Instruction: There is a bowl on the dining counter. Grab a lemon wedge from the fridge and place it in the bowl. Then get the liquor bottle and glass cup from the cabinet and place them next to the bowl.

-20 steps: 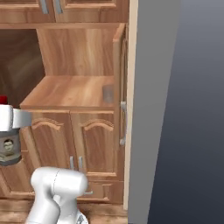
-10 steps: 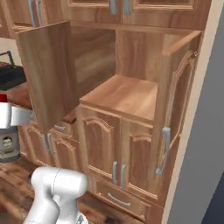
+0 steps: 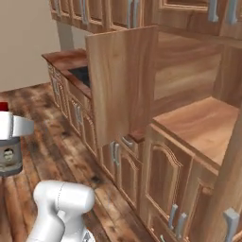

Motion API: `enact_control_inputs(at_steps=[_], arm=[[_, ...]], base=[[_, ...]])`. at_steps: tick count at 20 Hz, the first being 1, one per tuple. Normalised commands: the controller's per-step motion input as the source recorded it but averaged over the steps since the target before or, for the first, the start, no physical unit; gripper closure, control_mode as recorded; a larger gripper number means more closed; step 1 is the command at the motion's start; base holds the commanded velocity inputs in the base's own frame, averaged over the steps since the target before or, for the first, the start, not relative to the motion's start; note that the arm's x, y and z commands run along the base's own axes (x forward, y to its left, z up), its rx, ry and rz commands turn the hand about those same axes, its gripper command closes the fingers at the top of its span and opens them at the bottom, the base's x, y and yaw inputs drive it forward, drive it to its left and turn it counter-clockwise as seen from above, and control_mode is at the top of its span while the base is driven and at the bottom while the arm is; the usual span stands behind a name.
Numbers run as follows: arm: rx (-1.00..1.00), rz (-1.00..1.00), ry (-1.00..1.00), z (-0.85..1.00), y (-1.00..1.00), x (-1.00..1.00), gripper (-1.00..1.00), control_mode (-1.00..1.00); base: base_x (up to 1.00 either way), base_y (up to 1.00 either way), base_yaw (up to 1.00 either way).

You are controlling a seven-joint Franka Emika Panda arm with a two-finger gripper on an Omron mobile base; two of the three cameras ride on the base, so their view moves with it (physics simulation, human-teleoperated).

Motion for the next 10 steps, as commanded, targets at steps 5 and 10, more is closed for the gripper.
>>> enact_control_inputs(at_steps=[5,10], arm=[[0.0,0.0,0.0,0.0,0.0,0.0,1.0,1.0],[0.0,0.0,0.0,0.0,0.0,0.0,1.0,1.0]], base=[[0.89,0.66,0.43],[1.0,0.66,0.26]])
